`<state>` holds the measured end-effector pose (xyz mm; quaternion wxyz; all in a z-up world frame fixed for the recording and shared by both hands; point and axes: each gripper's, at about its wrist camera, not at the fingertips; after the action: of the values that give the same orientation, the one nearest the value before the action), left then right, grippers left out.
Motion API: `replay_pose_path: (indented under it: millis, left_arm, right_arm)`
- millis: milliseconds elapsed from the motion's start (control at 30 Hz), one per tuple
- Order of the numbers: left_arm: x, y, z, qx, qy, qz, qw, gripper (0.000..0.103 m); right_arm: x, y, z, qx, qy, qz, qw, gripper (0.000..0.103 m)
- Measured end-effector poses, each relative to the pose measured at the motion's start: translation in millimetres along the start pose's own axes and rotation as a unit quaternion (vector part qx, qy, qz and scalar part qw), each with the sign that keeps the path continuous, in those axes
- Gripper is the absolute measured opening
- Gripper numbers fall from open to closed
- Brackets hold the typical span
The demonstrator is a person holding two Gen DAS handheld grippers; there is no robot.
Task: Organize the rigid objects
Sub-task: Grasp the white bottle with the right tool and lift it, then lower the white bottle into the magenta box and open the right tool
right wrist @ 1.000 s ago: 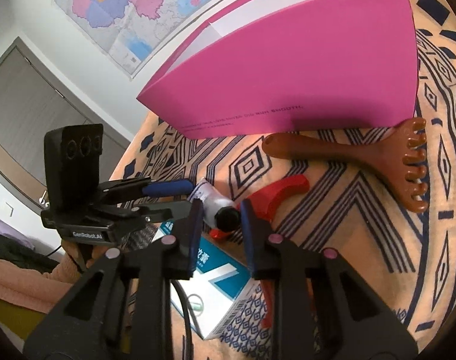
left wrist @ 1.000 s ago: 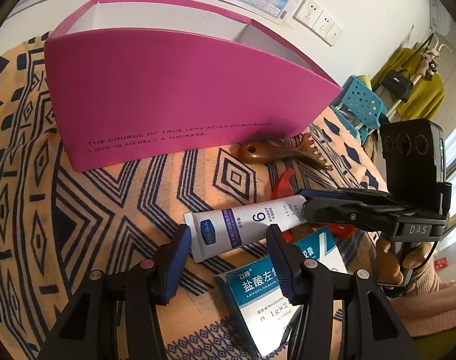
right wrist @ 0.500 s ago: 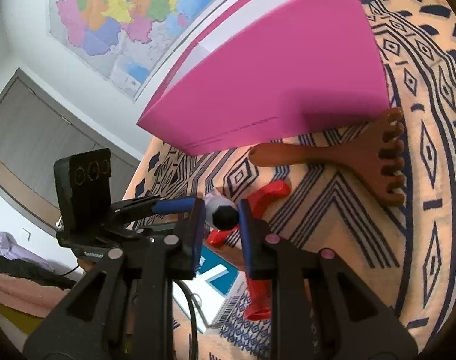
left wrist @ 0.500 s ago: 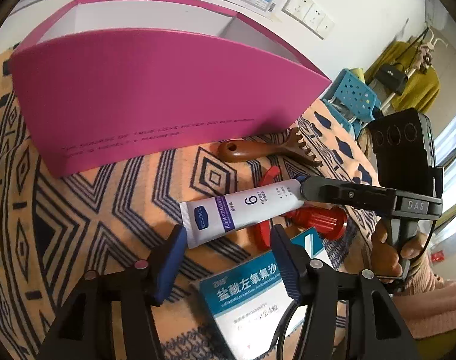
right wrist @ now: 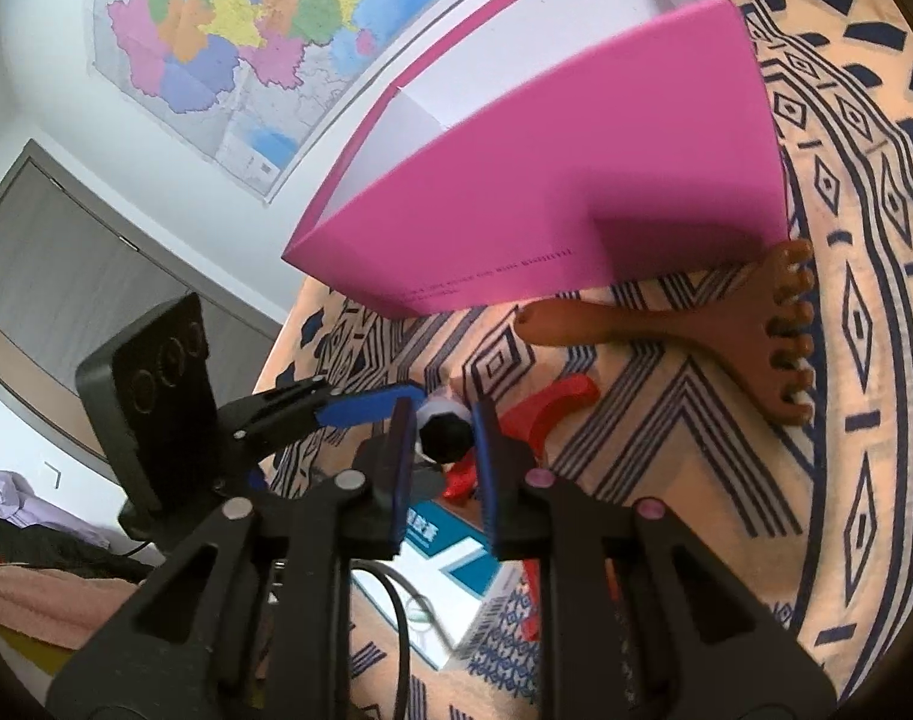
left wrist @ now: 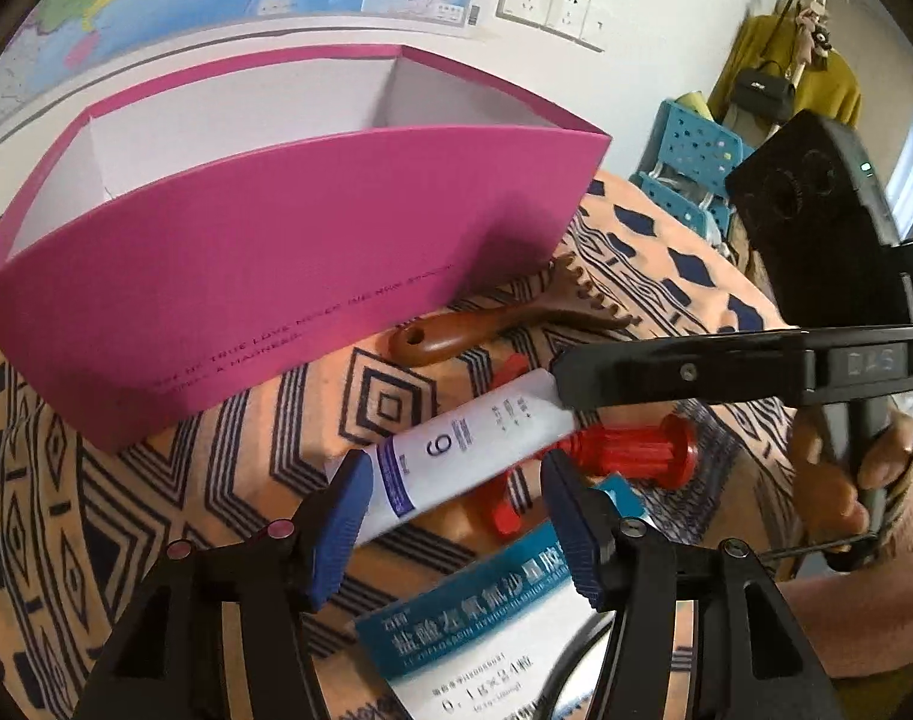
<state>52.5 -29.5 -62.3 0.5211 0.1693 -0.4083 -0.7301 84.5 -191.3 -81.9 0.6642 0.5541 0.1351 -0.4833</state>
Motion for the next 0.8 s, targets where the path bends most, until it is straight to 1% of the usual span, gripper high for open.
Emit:
replay_pose_path:
  millis: [100,167,233,300,333,367,400,433,533,667,700,733,800]
  left_arm:
    - [-1,2,0,0.006,0.002,0.002,1.0000,0.057]
    - [-2,2,2,0.011,0.009,0.001,0.9999,0.053]
    - [-4,2,2,0.015,0.020,0.000,0.9997,0.045]
    - [-8,4,4,0.019,0.022,0.010,0.9995,0.042]
    - [-11,4,5,0.021,0.022,0.014,0.9994,0.036]
    - [-13,5,6,0.024,0.026,0.017,0.9992,0.035]
    - [-16,6,6,0.024,0.026,0.021,0.9992,0.033]
    - [-18,6,7,0.025,0.024,0.024,0.9991,0.033]
    - [-20,6,7,0.028,0.022,0.029,0.9990,0.032]
    - [-17,6,8,0.028,0.025,0.022,0.9991,0.032]
    - [-16,7,9,0.028,0.024,0.022,0.9991,0.031]
    - [-16,7,10,0.029,0.023,0.023,0.9991,0.031]
    - [-14,9,13,0.033,0.020,0.022,0.9990,0.031]
  right_arm:
    - [-6,4,-3,0.001,-0.001,0.009,1.000,0.021]
    - [-8,7,-4,0.006,-0.002,0.009,1.000,0.021]
    - [-11,9,-6,0.012,-0.002,0.013,1.000,0.022]
    - [-14,10,-8,0.020,0.000,0.016,1.000,0.024]
    - [-15,10,-9,0.024,0.000,0.023,0.999,0.029]
    - [-18,9,-13,0.021,-0.005,0.034,0.999,0.032]
    - [-19,8,-16,0.019,-0.010,0.041,0.999,0.038]
    - [-19,6,-19,0.018,-0.014,0.045,0.999,0.040]
    - [-16,2,-32,0.015,-0.017,0.052,0.998,0.040]
    - [-14,3,-43,0.023,-0.005,0.044,0.999,0.040]
    - [-16,3,-44,0.022,-0.004,0.047,0.999,0.033]
    - [-18,3,-44,0.023,-0.006,0.051,0.998,0.028]
    - [-23,4,-40,0.027,-0.008,0.062,0.998,0.028]
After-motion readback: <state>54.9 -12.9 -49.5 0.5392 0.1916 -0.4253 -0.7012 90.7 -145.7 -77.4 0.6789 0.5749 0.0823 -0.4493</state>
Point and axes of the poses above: each gripper's, at about its wrist camera, not at the fingertips, and z roughly against the way its jaws point, x to its right, y to its top, and after that the axes turned 12 degrees about x, right-handed
